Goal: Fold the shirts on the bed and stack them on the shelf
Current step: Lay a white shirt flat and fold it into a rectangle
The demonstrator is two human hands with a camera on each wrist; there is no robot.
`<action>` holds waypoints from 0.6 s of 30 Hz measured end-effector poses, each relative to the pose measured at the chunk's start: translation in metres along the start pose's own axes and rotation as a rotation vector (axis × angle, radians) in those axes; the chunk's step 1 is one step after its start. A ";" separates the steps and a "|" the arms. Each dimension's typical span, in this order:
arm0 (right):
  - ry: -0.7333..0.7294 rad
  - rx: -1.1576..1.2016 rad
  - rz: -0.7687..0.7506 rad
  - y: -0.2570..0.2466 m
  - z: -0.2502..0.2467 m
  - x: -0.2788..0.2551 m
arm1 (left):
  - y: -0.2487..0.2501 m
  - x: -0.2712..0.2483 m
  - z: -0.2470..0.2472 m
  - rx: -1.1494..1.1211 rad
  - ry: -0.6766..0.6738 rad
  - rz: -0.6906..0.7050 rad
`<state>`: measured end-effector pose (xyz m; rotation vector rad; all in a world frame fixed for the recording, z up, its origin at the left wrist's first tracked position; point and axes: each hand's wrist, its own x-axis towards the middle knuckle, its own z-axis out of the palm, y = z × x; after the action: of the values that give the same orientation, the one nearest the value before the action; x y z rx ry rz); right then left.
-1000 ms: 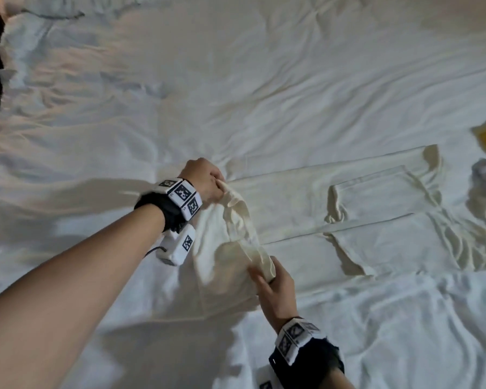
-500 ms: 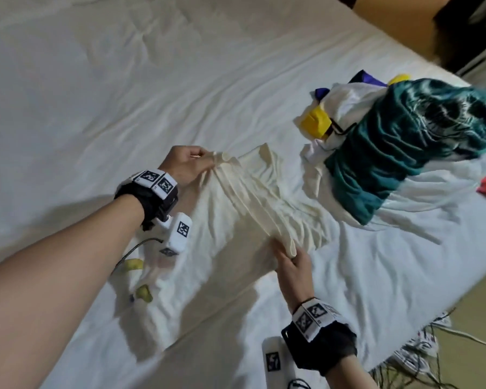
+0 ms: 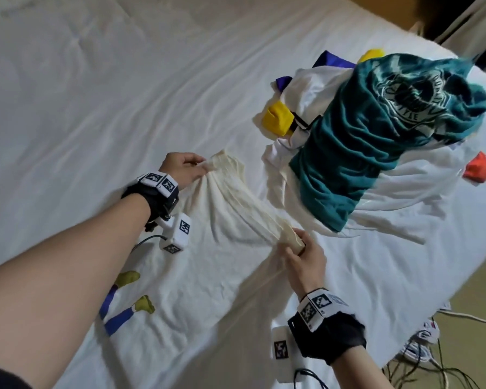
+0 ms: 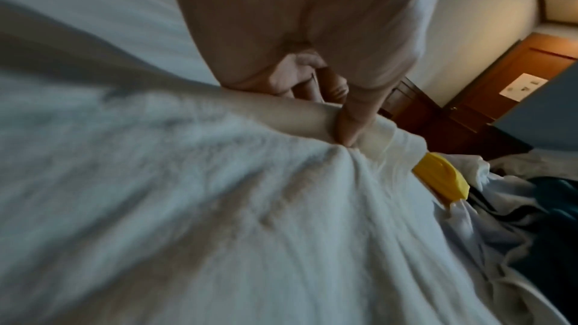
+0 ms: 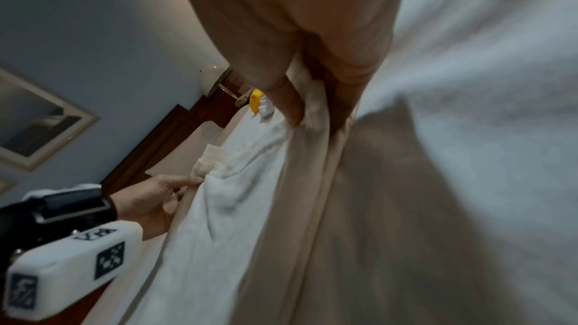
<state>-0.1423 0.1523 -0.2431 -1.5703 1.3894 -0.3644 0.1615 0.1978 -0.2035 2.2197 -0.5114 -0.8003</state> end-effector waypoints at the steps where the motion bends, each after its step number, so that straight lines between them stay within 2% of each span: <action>1: 0.014 0.014 0.011 -0.002 -0.001 -0.002 | -0.002 0.000 0.001 0.013 -0.001 -0.005; 5: 0.123 -0.011 0.032 -0.003 0.003 -0.018 | -0.016 -0.010 -0.009 0.127 0.115 0.002; 9: 0.152 0.173 0.253 -0.006 0.021 -0.062 | -0.048 -0.033 -0.037 0.277 0.129 -0.095; 12: 0.021 0.258 0.361 -0.005 0.055 -0.100 | -0.076 -0.056 -0.063 0.335 0.084 -0.190; 18: -0.250 0.247 0.524 0.004 0.132 -0.180 | -0.129 -0.104 -0.105 0.403 0.080 -0.277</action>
<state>-0.1002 0.3714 -0.2454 -0.9679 1.4340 -0.0165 0.1719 0.3934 -0.1997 2.7270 -0.3527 -0.7972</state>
